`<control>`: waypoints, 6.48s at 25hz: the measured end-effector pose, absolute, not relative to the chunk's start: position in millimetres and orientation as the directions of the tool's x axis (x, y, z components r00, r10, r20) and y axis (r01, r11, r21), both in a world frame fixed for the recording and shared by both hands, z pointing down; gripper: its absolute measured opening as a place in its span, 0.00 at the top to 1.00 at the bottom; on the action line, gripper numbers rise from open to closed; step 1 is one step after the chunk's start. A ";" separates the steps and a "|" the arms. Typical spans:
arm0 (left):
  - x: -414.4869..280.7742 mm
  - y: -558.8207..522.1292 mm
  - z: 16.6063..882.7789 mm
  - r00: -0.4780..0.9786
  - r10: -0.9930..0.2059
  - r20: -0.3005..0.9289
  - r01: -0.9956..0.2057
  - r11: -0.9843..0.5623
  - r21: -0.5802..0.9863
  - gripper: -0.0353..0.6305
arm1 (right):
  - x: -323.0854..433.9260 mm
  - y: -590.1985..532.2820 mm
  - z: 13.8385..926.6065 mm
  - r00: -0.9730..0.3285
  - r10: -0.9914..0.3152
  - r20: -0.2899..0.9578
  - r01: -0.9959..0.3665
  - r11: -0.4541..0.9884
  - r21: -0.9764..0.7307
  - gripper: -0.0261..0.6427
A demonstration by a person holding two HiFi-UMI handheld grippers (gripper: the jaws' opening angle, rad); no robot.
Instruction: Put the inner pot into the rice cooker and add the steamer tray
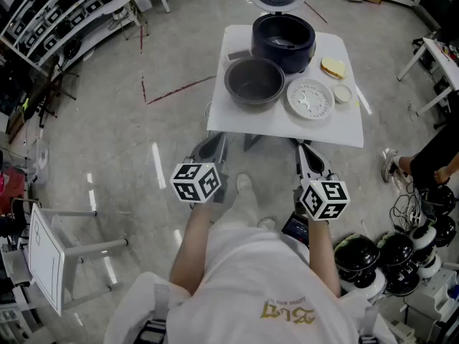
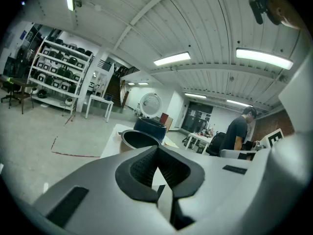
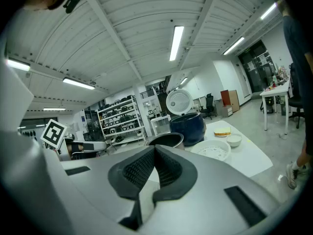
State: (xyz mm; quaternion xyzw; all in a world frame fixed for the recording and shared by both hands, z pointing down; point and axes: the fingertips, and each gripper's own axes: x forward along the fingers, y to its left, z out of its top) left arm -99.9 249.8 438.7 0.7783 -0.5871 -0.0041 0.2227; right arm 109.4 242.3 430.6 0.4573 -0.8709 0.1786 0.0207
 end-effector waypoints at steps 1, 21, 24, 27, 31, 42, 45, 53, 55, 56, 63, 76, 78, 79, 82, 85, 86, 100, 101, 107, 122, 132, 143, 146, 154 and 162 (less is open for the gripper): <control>-102.0 252.8 438.7 0.310 -0.916 0.256 -0.912 -0.210 0.352 0.92 | 108.2 243.8 429.4 -0.581 -0.791 0.192 -0.802 0.516 -0.299 0.95; -132.4 234.9 441.5 0.351 -0.913 0.206 -0.844 -0.213 0.492 0.56 | 85.6 219.1 437.0 -0.592 -0.779 0.207 -0.801 0.542 -0.255 0.66; -140.8 203.3 450.1 0.367 -0.904 0.220 -0.833 -0.214 0.510 0.56 | 82.0 193.4 442.4 -0.567 -0.790 0.234 -0.820 0.517 -0.245 0.64; -149.7 176.4 457.8 0.381 -0.894 0.234 -0.828 -0.217 0.517 0.58 | 78.8 170.9 446.7 -0.542 -0.801 0.256 -0.837 0.487 -0.248 0.64; -158.2 137.2 468.8 0.407 -0.879 0.249 -0.818 -0.229 0.528 0.58 | 74.3 140.8 456.8 -0.513 -0.810 0.286 -0.854 0.447 -0.265 0.64; -181.6 53.2 508.7 0.466 -0.823 0.325 -0.808 -0.246 0.536 0.60 | 59.6 70.6 501.5 -0.451 -0.808 0.378 -0.872 0.309 -0.380 0.66; -179.8 33.5 521.1 0.497 -0.795 0.348 -0.798 -0.261 0.543 0.60 | 52.8 54.5 512.8 -0.455 -0.797 0.397 -0.865 0.290 -0.409 0.66; -175.4 -9.5 546.8 0.563 -0.721 0.405 -0.783 -0.307 0.542 0.61 | 38.1 15.5 535.0 -0.439 -0.790 0.429 -0.849 0.208 -0.486 0.66; -175.3 -17.4 551.6 0.568 -0.710 0.416 -0.783 -0.310 0.539 0.61 | 36.9 7.8 540.5 -0.433 -0.788 0.439 -0.846 0.188 -0.498 0.66; -174.3 -21.0 553.9 0.572 -0.704 0.420 -0.781 -0.312 0.540 0.61 | 36.8 4.3 543.3 -0.430 -0.786 0.443 -0.845 0.179 -0.503 0.66; -167.1 -43.4 567.0 0.593 -0.680 0.433 -0.774 -0.331 0.540 0.62 | 36.5 -17.3 560.2 -0.399 -0.784 0.475 -0.849 0.121 -0.514 0.69; -160.0 -51.4 575.9 0.619 -0.647 0.445 -0.764 -0.365 0.532 0.75 | 43.2 -21.7 574.5 -0.305 -0.812 0.498 -0.892 0.061 -0.447 0.79; -161.8 -52.8 576.2 0.621 -0.644 0.446 -0.761 -0.358 0.542 0.75 | 41.3 -23.2 574.3 -0.310 -0.811 0.496 -0.889 0.063 -0.453 0.80; -162.4 -53.0 576.6 0.622 -0.641 0.449 -0.760 -0.357 0.542 0.75 | 41.1 -23.7 574.3 -0.308 -0.811 0.497 -0.889 0.060 -0.453 0.80; -162.3 -50.8 577.1 0.626 -0.632 0.457 -0.759 -0.358 0.544 0.76 | 41.5 -20.1 574.3 -0.290 -0.813 0.505 -0.894 0.042 -0.446 0.81; -161.8 -48.9 574.0 0.629 -0.631 0.455 -0.756 -0.357 0.549 0.76 | 42.4 -17.3 569.8 -0.287 -0.820 0.495 -0.888 0.034 -0.459 0.81; -162.3 -48.7 573.1 0.629 -0.631 0.453 -0.755 -0.357 0.551 0.76 | 42.1 -17.1 567.9 -0.287 -0.822 0.492 -0.888 0.035 -0.459 0.81; -180.2 -44.3 528.5 0.609 -0.700 0.372 -0.746 -0.348 0.567 0.79 | 26.9 -12.0 517.2 -0.363 -0.854 0.372 -0.845 0.133 -0.518 0.83; -181.1 -43.3 522.9 0.605 -0.709 0.362 -0.746 -0.346 0.569 0.79 | 26.1 -11.8 511.0 -0.371 -0.856 0.359 -0.842 0.147 -0.519 0.83; -192.3 -37.7 492.9 0.580 -0.757 0.303 -0.749 -0.349 0.563 0.80 | 17.2 -10.3 482.7 -0.405 -0.867 0.290 -0.825 0.209 -0.526 0.84; -219.6 -38.8 419.4 0.561 -0.809 0.176 -0.739 -0.393 0.547 0.80 | -7.5 -16.6 409.8 -0.443 -0.884 0.151 -0.784 0.299 -0.544 0.85; -209.2 -55.2 376.9 0.579 -0.805 0.128 -0.726 -0.437 0.530 0.80 | 3.0 -30.1 366.6 -0.432 -0.898 0.079 -0.768 0.321 -0.554 0.86; -178.0 -98.0 354.9 0.592 -0.798 0.110 -0.717 -0.459 0.524 0.80 | 34.7 -69.4 343.8 -0.425 -0.905 0.031 -0.742 0.329 -0.584 0.86; -165.1 -112.9 350.0 0.596 -0.796 0.106 -0.713 -0.464 0.525 0.80 | 47.7 -83.6 338.1 -0.422 -0.906 0.024 -0.739 0.328 -0.589 0.86; -135.2 -148.9 348.3 0.583 -0.806 0.103 -0.718 -0.452 0.530 0.80 | 78.3 -122.7 335.7 -0.438 -0.899 0.014 -0.722 0.343 -0.601 0.87; -113.4 -183.0 343.1 0.566 -0.819 0.094 -0.724 -0.439 0.532 0.80 | 101.0 -161.2 330.6 -0.461 -0.887 0.000 -0.703 0.365 -0.610 0.87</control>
